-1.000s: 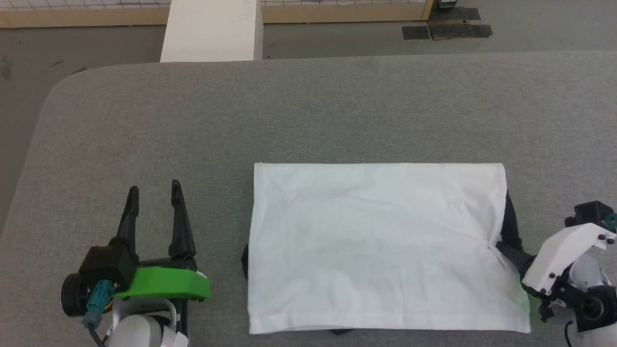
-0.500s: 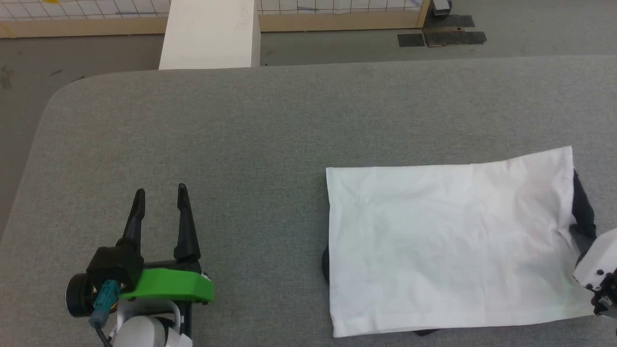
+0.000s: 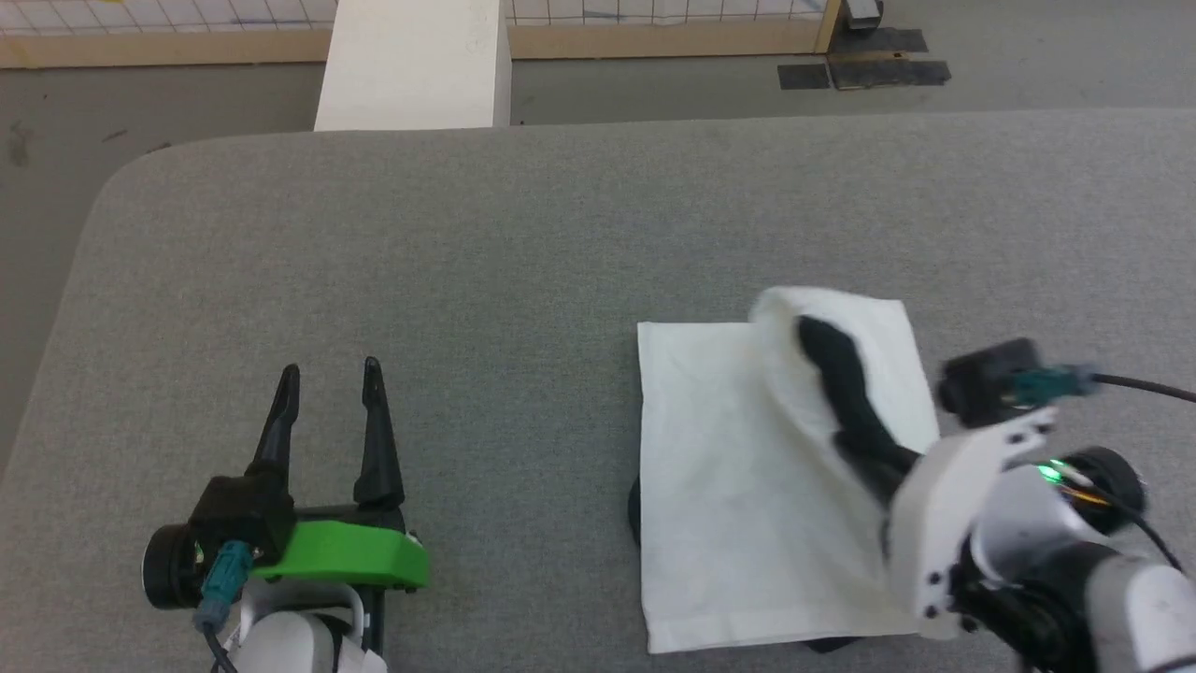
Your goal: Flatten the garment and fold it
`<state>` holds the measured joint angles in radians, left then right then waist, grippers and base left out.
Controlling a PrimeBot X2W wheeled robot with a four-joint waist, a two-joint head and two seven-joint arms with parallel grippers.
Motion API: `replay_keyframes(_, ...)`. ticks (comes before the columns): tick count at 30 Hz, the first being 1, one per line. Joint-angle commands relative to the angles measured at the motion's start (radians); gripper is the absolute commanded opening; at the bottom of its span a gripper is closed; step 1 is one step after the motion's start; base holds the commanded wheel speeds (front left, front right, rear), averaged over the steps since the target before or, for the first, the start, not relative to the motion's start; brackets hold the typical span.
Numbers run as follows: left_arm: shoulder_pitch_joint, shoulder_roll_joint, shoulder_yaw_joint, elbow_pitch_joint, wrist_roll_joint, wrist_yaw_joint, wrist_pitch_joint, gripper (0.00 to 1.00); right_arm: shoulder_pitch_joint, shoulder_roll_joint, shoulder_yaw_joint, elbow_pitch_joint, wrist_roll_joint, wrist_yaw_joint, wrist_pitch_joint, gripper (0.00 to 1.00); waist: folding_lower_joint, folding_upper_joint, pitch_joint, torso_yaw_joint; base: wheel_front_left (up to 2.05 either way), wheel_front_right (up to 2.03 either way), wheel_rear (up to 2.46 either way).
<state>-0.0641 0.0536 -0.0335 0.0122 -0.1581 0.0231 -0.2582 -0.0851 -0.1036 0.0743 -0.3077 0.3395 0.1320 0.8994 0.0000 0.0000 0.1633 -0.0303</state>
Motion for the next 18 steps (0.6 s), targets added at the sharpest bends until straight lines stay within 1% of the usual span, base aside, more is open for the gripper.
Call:
replay_keyframes(1, -0.017, -0.003, -0.004, -0.001, 0.003, -0.002, -0.004, 1.0, -0.039, -0.001, 0.039, 0.01, -0.016, -0.001, 0.004, 0.0, 0.0, 0.0, 0.011, 0.01, 0.0, 0.0, 0.0)
replay_keyframes(4, -0.026, -0.003, -0.014, -0.005, 0.002, -0.002, -0.004, 1.0, -0.099, 0.002, 0.122, 0.072, -0.025, -0.001, -0.008, 0.0, 0.0, 0.0, 0.026, 0.026, 0.0, 0.0, 0.0)
replay_keyframes(7, -0.038, -0.003, -0.03, -0.006, -0.005, 0.002, -0.004, 1.0, -0.173, 0.009, 0.21, 0.187, -0.027, -0.001, -0.045, 0.0, 0.0, 0.0, 0.047, 0.054, 0.0, 0.0, 0.0)
replay_keyframes(12, -0.043, -0.003, -0.034, -0.007, -0.008, 0.01, -0.004, 1.0, -0.236, 0.022, 0.281, 0.343, -0.012, -0.001, -0.073, 0.0, 0.0, 0.0, 0.064, 0.075, 0.0, 0.0, 0.0)
replay_keyframes(16, -0.043, -0.003, -0.035, -0.009, -0.008, 0.012, -0.004, 1.0, -0.261, 0.029, 0.315, 0.44, 0.014, -0.001, -0.081, 0.0, 0.0, 0.0, 0.067, 0.081, 0.0, 0.0, 0.0)
replay_keyframes(17, -0.041, -0.003, -0.035, -0.009, -0.008, 0.013, -0.004, 1.0, -0.262, 0.031, 0.319, 0.455, 0.021, -0.001, -0.08, 0.04, 0.0, 0.0, 0.065, 0.081, 0.0, 0.0, 0.0)
replay_keyframes(18, -0.04, -0.003, -0.035, -0.009, -0.008, 0.014, -0.004, 1.0, -0.263, 0.032, 0.327, 0.469, 0.03, -0.001, -0.077, 0.45, 0.0, 0.0, 0.062, 0.08, 0.0, 0.0, 0.0)
